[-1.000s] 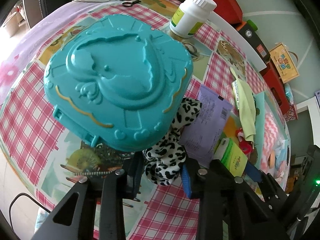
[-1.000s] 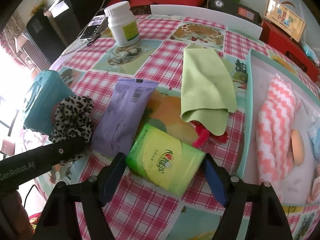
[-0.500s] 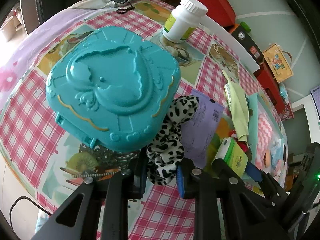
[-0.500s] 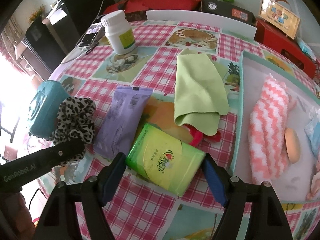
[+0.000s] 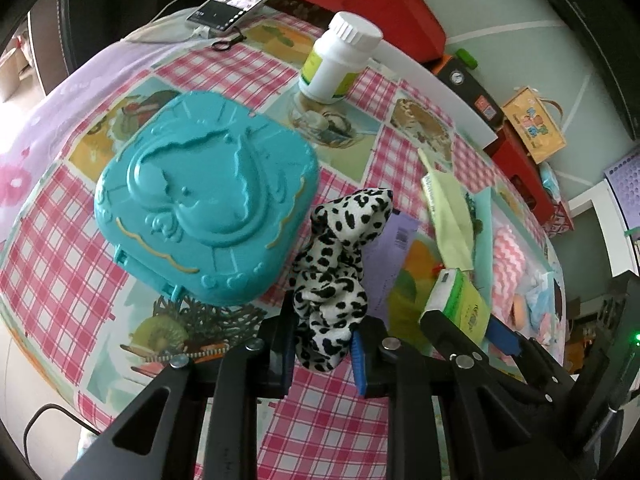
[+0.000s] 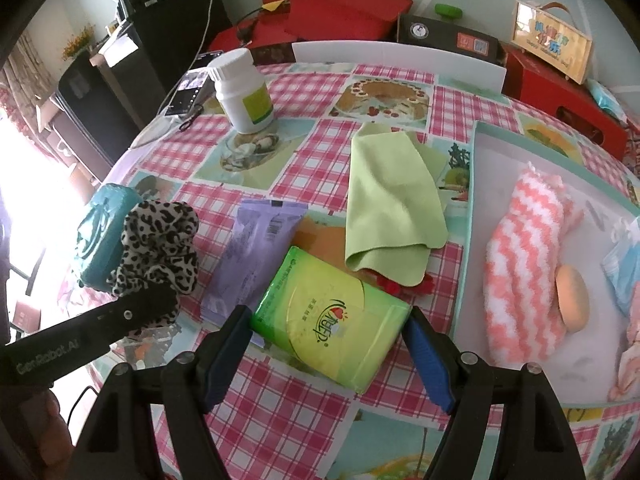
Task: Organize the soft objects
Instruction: 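Lift and carry the scrunchie and tissue pack over the tray with both grippers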
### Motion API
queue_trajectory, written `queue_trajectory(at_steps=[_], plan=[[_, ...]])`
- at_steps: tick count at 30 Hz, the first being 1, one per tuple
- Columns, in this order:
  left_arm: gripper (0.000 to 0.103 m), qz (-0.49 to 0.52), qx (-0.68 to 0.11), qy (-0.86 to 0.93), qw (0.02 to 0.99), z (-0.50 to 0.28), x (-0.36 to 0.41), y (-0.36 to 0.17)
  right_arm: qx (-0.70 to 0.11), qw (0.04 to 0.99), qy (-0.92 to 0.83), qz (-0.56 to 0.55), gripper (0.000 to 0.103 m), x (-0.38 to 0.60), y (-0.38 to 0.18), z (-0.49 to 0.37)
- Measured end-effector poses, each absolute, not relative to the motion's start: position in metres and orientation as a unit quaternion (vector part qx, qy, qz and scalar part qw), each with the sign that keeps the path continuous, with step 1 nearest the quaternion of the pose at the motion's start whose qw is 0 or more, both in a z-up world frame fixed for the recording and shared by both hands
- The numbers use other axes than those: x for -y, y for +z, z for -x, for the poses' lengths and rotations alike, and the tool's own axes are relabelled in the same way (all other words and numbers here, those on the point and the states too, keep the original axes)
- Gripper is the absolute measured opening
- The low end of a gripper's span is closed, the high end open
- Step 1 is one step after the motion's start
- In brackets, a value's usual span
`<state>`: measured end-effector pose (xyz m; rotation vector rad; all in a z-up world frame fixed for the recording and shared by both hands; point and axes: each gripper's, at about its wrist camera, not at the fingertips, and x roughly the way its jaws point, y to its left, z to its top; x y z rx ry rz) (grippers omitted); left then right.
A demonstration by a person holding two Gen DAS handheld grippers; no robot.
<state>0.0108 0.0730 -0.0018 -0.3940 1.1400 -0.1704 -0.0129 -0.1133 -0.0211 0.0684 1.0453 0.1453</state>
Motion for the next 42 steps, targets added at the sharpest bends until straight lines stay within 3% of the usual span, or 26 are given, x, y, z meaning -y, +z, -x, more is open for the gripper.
queue_trajectory(at_steps=[18,42], plan=[[0.023,0.151,-0.502,-0.079,0.848,-0.012,-0.058,0.032,-0.453,0.888,0.063,-0.048,0.079,0.132,0.012,0.021],[0.024,0.037,-0.486,-0.154,0.86,-0.041,0.075,0.081,-0.398,0.904,-0.074,-0.134,0.079,0.264,0.051,0.034]])
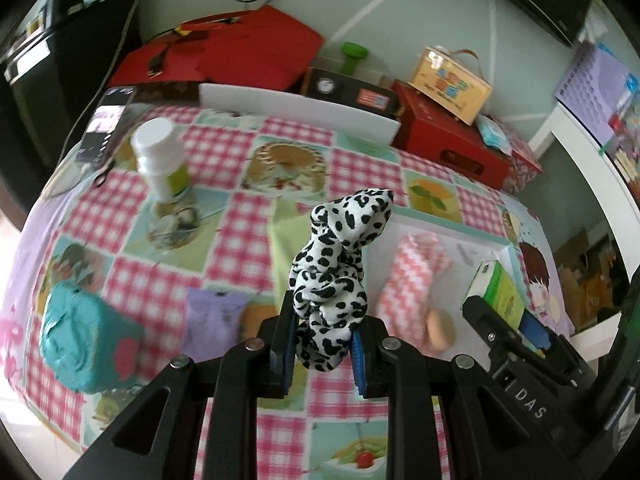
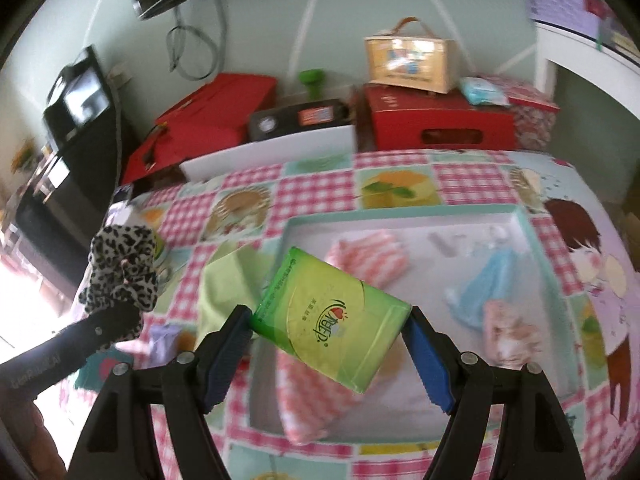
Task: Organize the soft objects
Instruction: 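Lift and carry the scrunchie and tissue pack over the tray with both grippers, then open the right gripper to drop the tissue pack in the tray while the left gripper releases the scrunchie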
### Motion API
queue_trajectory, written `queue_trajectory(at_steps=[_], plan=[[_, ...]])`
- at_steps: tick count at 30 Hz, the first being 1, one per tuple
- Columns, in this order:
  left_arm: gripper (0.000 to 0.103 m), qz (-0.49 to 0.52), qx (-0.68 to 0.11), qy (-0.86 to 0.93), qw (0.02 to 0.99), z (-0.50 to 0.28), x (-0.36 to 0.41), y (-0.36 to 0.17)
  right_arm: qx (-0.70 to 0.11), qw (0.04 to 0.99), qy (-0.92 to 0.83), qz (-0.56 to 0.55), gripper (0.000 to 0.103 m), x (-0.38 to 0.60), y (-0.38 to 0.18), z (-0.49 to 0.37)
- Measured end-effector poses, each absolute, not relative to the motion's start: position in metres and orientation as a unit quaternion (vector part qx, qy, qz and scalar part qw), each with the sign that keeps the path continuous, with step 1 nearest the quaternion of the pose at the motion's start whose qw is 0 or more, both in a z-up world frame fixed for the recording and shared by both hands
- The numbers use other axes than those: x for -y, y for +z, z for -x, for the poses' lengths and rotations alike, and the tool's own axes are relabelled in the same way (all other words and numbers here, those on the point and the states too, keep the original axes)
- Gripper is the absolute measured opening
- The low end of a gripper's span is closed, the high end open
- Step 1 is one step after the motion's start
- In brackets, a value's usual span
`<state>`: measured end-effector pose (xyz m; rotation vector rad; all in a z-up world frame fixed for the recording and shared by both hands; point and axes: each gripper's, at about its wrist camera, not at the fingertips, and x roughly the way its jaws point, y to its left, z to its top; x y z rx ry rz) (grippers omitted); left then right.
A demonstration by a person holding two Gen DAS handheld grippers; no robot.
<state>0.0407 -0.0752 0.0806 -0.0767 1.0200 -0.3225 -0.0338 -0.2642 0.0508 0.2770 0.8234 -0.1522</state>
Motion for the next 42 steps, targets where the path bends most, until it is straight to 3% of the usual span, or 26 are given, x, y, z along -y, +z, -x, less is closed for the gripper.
queue_trajectory(at_steps=[16,42], plan=[[0.024,-0.002,-0.526,-0.222,0.821,-0.067,0.164,0.05,-0.387,0.892,-0.166,-0.164,0.079,0.333,0.054,0.049],[0.025,-0.01,-0.527,-0.22,0.821,-0.118,0.187,-0.005,-0.439,0.878,-0.158,-0.11,0.079,0.332,0.007,-0.001]])
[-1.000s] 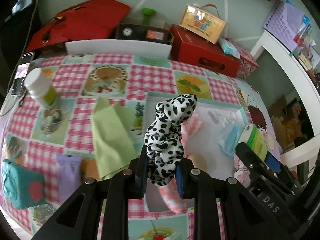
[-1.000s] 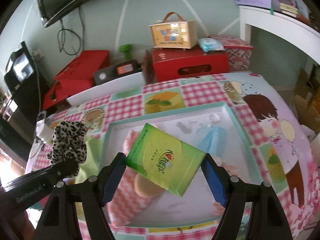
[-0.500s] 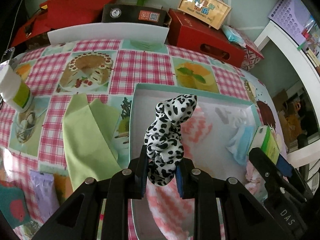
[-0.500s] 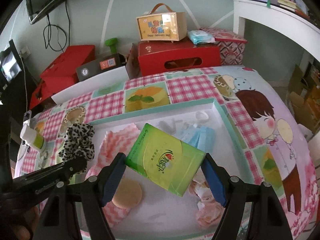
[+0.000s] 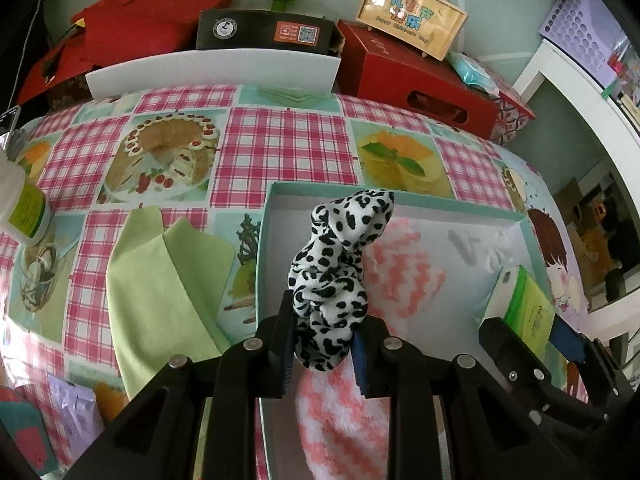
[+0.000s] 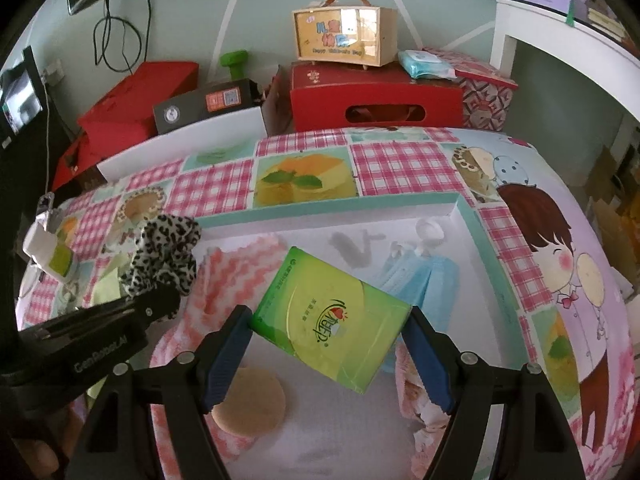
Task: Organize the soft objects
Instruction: 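Open the right gripper to drop the tissue pack in the tray while the left gripper releases the scrunchie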
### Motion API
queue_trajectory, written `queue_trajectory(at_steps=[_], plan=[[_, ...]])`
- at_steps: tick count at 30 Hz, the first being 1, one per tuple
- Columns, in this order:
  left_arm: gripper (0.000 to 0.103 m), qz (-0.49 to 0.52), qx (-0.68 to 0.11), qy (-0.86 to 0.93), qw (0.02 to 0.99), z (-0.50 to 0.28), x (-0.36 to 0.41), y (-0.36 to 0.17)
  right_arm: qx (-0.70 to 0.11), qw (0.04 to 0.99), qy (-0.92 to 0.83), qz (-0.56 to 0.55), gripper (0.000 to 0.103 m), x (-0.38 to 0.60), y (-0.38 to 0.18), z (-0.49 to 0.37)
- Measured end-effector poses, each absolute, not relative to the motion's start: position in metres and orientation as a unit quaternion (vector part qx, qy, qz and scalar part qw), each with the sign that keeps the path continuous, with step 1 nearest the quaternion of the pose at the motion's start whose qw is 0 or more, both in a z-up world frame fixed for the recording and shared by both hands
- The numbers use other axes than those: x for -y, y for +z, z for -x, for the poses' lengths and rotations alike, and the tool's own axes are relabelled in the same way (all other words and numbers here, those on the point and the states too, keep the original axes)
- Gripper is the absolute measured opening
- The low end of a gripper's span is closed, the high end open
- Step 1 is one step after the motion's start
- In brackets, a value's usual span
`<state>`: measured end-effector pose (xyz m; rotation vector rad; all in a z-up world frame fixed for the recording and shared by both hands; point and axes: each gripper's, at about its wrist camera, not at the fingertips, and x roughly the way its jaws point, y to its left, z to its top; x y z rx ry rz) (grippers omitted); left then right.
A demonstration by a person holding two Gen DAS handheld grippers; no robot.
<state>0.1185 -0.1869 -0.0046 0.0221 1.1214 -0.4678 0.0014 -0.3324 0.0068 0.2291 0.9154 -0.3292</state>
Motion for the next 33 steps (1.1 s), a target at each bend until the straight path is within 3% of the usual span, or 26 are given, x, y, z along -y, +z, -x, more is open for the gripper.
queue_trajectory(at_steps=[23,33], plan=[[0.03,-0.021,-0.564,-0.214,0.797,-0.12,0.192,-0.018,-0.49,0.852,-0.155,-0.096,0.08,0.329,-0.017,-0.012],[0.039,-0.021,-0.561,-0.219,0.798,-0.113,0.189,0.001,-0.49,0.852,-0.157,-0.095,0.081,0.33,-0.013,-0.01]])
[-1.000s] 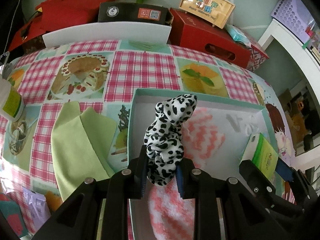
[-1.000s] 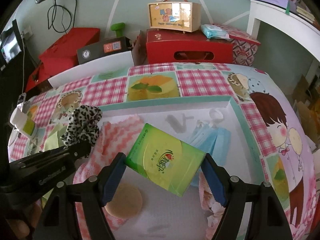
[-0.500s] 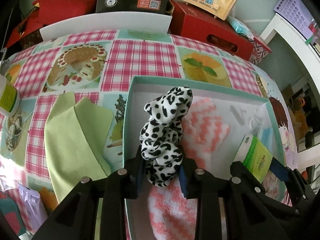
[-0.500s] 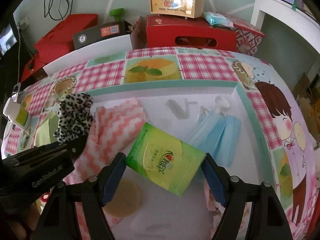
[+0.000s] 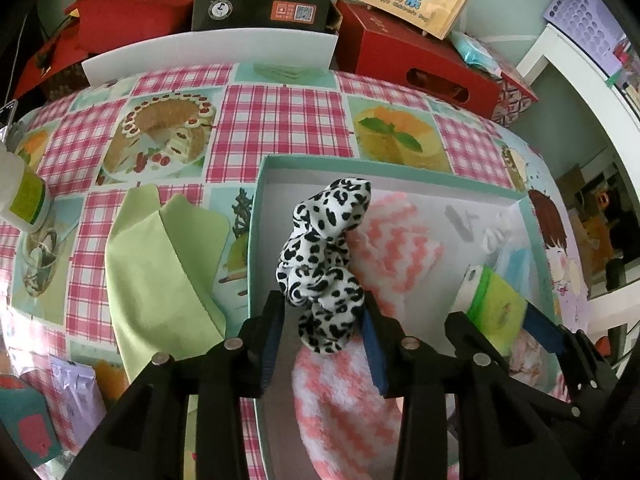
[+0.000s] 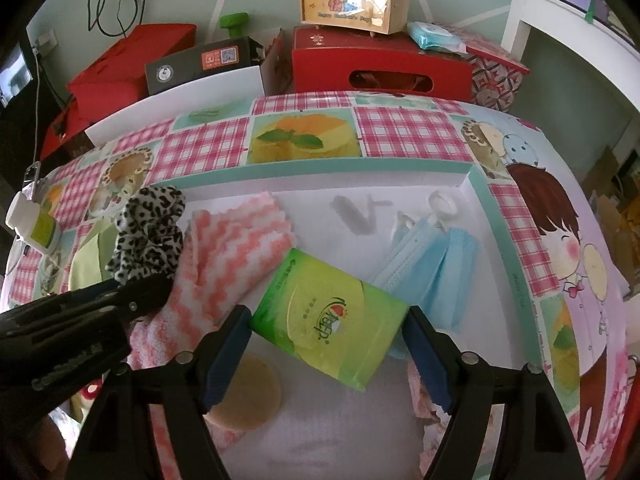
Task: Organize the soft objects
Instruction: 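Open the right gripper to drop the tissue pack in the tray while the left gripper releases the scrunchie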
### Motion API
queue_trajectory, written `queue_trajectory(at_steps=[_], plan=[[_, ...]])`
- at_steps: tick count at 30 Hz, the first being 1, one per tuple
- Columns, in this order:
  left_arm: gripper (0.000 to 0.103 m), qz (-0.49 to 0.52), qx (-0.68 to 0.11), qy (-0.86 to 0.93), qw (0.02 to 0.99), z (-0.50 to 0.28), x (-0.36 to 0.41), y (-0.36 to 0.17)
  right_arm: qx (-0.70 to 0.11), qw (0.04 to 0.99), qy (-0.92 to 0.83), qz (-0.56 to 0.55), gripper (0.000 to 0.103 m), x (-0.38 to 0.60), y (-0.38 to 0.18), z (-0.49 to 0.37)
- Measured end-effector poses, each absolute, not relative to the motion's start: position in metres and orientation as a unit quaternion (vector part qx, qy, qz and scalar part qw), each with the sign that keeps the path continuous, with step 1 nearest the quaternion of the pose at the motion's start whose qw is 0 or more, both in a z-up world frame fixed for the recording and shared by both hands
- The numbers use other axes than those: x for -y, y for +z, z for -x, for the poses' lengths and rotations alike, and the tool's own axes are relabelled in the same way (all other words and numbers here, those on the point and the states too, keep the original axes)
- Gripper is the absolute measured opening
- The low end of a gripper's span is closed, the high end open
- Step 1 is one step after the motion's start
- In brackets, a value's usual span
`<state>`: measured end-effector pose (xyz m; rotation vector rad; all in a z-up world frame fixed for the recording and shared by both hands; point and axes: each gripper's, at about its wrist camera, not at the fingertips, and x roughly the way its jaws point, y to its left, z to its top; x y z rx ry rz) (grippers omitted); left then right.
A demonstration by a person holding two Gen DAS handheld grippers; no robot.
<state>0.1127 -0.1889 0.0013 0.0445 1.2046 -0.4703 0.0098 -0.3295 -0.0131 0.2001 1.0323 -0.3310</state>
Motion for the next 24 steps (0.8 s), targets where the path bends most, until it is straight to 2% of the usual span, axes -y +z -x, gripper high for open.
queue_trajectory(at_steps=[6,11,13,17,18,19,21,24], plan=[[0.047,-0.015,-0.556,-0.219,0.802,-0.11,0.184,0.015,-0.483,0.856,-0.16,-0.092,0.083,0.328,-0.007,-0.008],[0.049,-0.01,-0.551,-0.212,0.807,-0.108,0.18,0.024,-0.481,0.856,-0.163,-0.095,0.083,0.329,-0.005,-0.007],[0.056,-0.011,-0.548,-0.21,0.81,-0.108,0.178,0.027,-0.48,0.857,-0.163,-0.097,0.083,0.33,-0.005,-0.007],[0.058,-0.01,-0.547,-0.198,0.814,-0.11,0.173,0.026,-0.476,0.858,-0.16,-0.105,0.083,0.331,-0.003,-0.005],[0.06,-0.006,-0.547,-0.192,0.815,-0.111,0.171,0.025,-0.475,0.859,-0.159,-0.108,0.083,0.331,-0.002,-0.005],[0.069,-0.004,-0.547,-0.187,0.816,-0.112,0.17,0.024,-0.474,0.859,-0.156,-0.111,0.083,0.331,-0.002,-0.004],[0.079,0.001,-0.547,-0.175,0.819,-0.114,0.165,0.022,-0.472,0.861,-0.151,-0.117,0.086,0.331,0.0,-0.004],[0.08,0.01,-0.545,-0.158,0.823,-0.117,0.158,0.02,-0.468,0.863,-0.145,-0.122,0.09,0.33,0.002,-0.003]])
